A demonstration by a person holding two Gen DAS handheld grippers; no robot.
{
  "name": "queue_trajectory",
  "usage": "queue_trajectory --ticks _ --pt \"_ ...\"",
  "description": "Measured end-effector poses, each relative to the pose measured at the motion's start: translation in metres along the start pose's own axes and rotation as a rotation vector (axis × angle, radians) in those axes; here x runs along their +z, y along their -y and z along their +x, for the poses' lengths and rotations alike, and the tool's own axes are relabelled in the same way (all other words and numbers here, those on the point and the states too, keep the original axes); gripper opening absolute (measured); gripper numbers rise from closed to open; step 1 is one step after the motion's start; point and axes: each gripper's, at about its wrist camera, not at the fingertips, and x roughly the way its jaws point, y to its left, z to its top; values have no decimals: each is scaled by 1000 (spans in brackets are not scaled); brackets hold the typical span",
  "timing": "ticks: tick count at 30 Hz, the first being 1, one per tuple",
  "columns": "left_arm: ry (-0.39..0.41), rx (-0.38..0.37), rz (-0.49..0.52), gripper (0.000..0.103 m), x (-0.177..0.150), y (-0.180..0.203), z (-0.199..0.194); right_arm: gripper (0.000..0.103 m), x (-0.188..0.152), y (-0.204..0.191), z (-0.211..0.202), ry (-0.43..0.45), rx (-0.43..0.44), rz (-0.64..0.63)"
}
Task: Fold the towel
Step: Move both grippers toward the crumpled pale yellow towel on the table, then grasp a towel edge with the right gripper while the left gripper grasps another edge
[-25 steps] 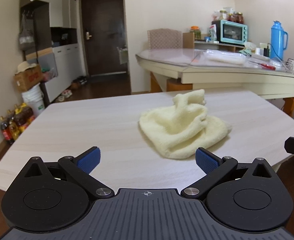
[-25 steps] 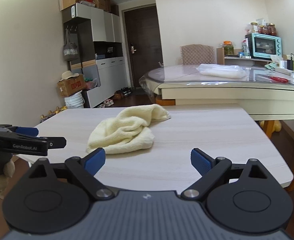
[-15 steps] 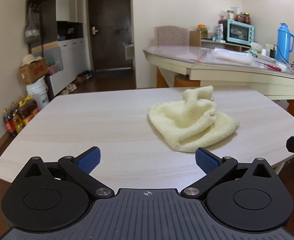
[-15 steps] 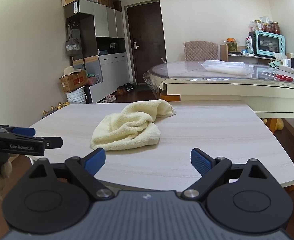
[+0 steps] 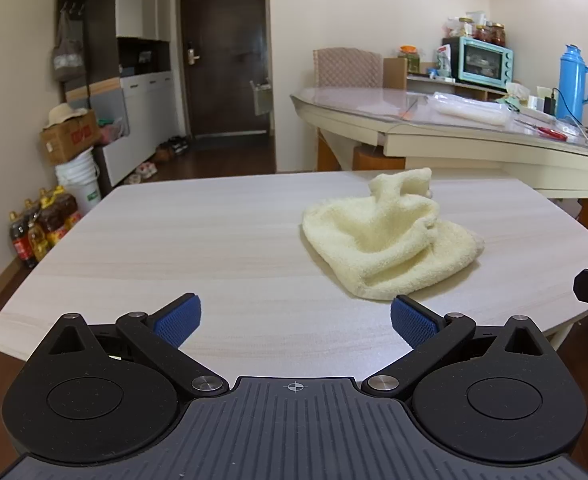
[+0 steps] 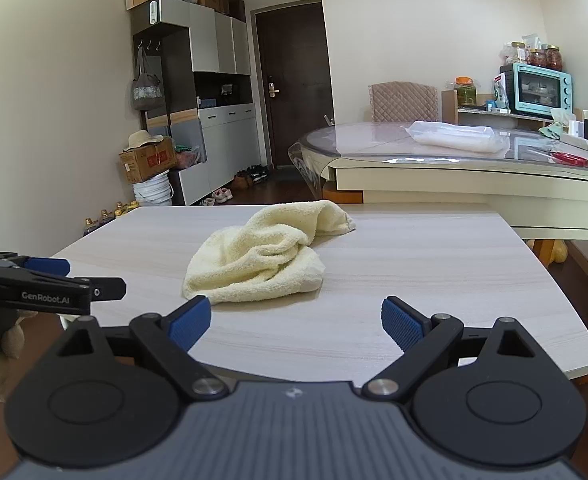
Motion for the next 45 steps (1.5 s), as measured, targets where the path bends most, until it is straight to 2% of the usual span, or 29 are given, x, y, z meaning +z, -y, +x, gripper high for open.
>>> queue_trajectory --ticks 13,18,31,39,45 --pt "-14 -12 10 103 3 4 11 94 3 4 15 -16 -14 -23" --pt "-13 -26 27 103 12 5 21 94 15 6 31 -21 -18 -56" --pt "-32 -41 28 103 34 -6 65 86 59 6 114 -58 30 -152" --pt "-64 -84 26 103 45 -17 98 80 84 25 172 -132 93 -121" --pt "-79 -105 27 103 47 -19 113 74 89 29 204 -168 135 -114"
